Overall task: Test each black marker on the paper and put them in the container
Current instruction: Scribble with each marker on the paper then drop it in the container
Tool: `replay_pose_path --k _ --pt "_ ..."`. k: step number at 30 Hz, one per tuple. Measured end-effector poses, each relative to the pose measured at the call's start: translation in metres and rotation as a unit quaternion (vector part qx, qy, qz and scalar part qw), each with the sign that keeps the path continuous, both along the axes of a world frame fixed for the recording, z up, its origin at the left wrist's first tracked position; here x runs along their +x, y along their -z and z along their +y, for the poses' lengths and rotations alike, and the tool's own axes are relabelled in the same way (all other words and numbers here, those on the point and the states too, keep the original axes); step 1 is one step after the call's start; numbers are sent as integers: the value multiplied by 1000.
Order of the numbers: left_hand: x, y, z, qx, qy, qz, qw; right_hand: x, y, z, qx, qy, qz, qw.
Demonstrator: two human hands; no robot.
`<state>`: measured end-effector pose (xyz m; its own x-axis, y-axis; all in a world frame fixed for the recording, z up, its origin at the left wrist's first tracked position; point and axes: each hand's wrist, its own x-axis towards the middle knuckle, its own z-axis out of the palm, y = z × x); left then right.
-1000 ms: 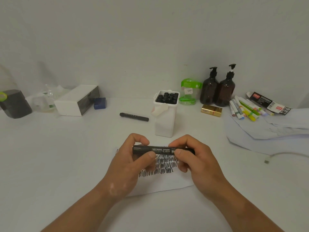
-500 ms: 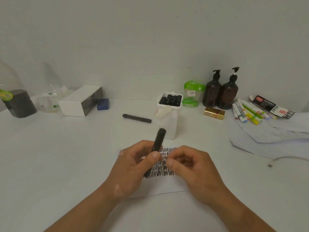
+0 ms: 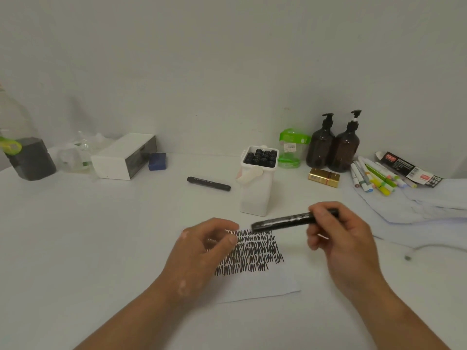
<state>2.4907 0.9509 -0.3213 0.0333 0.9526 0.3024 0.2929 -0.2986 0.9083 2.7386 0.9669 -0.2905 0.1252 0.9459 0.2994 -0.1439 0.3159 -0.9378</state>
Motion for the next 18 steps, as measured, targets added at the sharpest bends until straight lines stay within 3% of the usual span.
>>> replay_pose_path --k 3,6,9,12,18 --pt "-13 2 10 15 -89 -38 995 13 -12 10 -16 83 27 996" --pt "-22 6 19 27 -165 -36 985 11 -47 25 35 138 -13 990" --pt "-25 11 26 42 -209 -26 977 -2 -92 58 97 177 -130 971" --pt "-26 15 31 60 -232 -36 970 -21 -128 97 123 197 -289 929" --pt "-29 19 37 64 -236 -52 968 -55 -140 155 104 180 -492 846"
